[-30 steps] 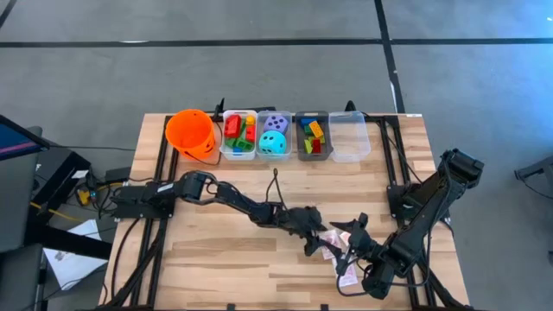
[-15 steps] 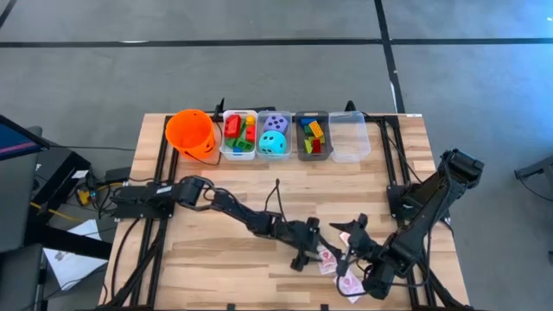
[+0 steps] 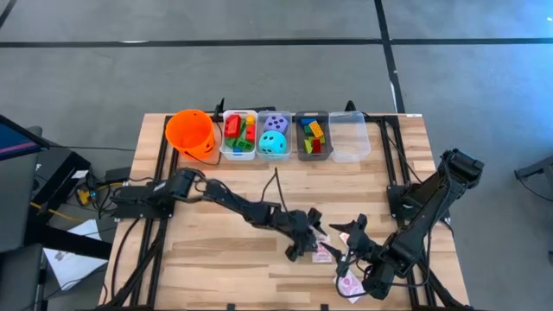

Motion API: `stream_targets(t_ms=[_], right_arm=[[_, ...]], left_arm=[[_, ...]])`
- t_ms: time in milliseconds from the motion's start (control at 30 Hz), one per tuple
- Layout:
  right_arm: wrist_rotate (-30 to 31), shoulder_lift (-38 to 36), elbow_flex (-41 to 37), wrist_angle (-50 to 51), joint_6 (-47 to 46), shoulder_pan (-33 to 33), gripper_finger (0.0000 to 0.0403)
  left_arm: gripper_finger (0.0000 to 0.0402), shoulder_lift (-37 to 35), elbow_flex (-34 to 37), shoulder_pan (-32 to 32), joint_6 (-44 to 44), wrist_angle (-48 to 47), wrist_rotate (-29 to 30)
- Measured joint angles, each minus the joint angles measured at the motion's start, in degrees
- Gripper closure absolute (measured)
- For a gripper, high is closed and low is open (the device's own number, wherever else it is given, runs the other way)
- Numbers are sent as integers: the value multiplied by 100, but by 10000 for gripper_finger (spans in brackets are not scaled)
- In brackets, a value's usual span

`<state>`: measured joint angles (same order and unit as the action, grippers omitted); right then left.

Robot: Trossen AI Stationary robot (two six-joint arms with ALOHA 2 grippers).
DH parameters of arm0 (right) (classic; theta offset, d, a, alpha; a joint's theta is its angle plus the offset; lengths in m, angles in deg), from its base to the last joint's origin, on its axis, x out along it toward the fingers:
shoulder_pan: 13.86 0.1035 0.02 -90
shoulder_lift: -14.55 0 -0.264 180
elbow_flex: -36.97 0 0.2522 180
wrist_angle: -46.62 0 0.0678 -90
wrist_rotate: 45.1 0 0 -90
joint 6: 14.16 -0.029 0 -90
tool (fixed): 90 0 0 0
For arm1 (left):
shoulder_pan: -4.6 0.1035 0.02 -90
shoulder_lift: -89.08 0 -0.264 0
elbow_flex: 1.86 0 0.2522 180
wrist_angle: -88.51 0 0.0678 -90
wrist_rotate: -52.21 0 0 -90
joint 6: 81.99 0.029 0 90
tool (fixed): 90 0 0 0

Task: Pick & Place Toys
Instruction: Put the top red deck of cards into the right transparent bin

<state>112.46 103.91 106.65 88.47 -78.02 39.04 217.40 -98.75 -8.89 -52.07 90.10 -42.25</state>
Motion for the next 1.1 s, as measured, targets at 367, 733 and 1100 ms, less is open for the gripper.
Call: stream_targets(t_ms=[367,733,1100], right_arm=[[147,0,0,-3,143,-226,121],[128,0,0,17,291,-279,121],[128,0,0,20,300,-279,121]], left_arm=[[116,-367,-24,377,507,-495,-856],[117,-342,-22,23,1602,-962,-914],[117,-342,-28,-31,1448,-1065,-766]])
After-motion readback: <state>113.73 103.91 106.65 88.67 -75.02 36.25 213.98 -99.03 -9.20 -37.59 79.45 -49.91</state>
